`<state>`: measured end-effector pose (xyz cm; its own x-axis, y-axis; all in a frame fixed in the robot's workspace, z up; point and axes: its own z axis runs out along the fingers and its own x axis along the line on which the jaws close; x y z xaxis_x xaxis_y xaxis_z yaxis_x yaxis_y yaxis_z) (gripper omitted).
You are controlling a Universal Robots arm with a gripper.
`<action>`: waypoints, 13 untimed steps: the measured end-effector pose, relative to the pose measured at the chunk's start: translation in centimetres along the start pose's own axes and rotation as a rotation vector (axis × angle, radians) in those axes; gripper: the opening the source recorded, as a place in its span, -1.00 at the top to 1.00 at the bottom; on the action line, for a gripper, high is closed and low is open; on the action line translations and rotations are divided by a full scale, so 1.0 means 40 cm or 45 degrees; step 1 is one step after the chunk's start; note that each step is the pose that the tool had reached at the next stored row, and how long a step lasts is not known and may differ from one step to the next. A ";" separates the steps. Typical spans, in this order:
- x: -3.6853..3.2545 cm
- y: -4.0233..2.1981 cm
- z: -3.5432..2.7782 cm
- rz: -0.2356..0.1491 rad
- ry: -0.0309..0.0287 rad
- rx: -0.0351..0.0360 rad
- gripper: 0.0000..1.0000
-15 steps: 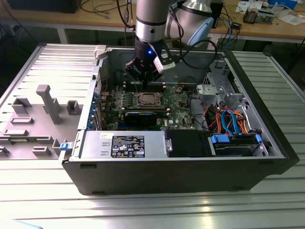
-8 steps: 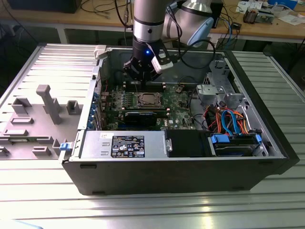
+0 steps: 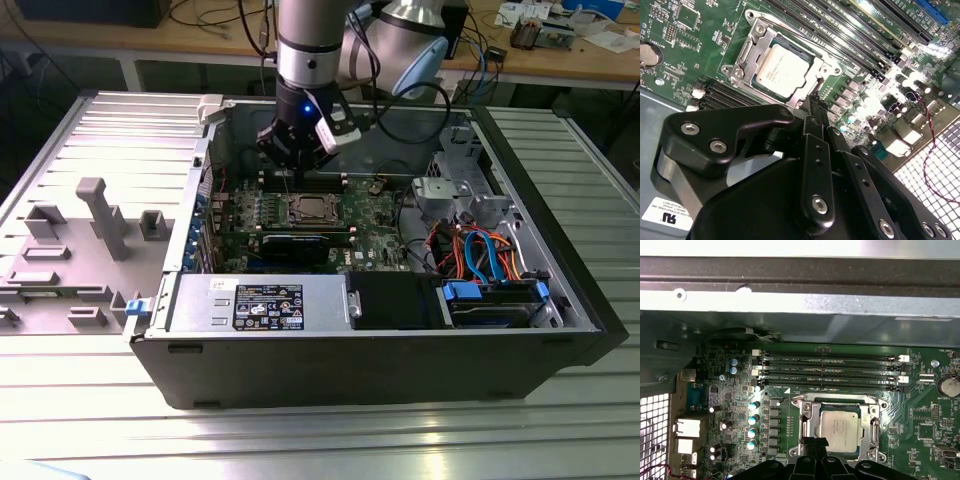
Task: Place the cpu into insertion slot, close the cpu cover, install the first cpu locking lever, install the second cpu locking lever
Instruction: 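Install the first cpu locking lever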
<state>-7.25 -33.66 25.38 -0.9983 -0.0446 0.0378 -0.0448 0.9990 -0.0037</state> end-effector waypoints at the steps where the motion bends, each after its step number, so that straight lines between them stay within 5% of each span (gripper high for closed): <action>1: 0.000 0.000 -0.001 0.000 -0.0001 -0.0002 0.79; 13: 0.000 0.000 -0.014 0.000 -0.0002 -0.0001 0.79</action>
<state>-7.24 -33.66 25.93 -0.9983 -0.0446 0.0377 -0.0448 0.9990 -0.0036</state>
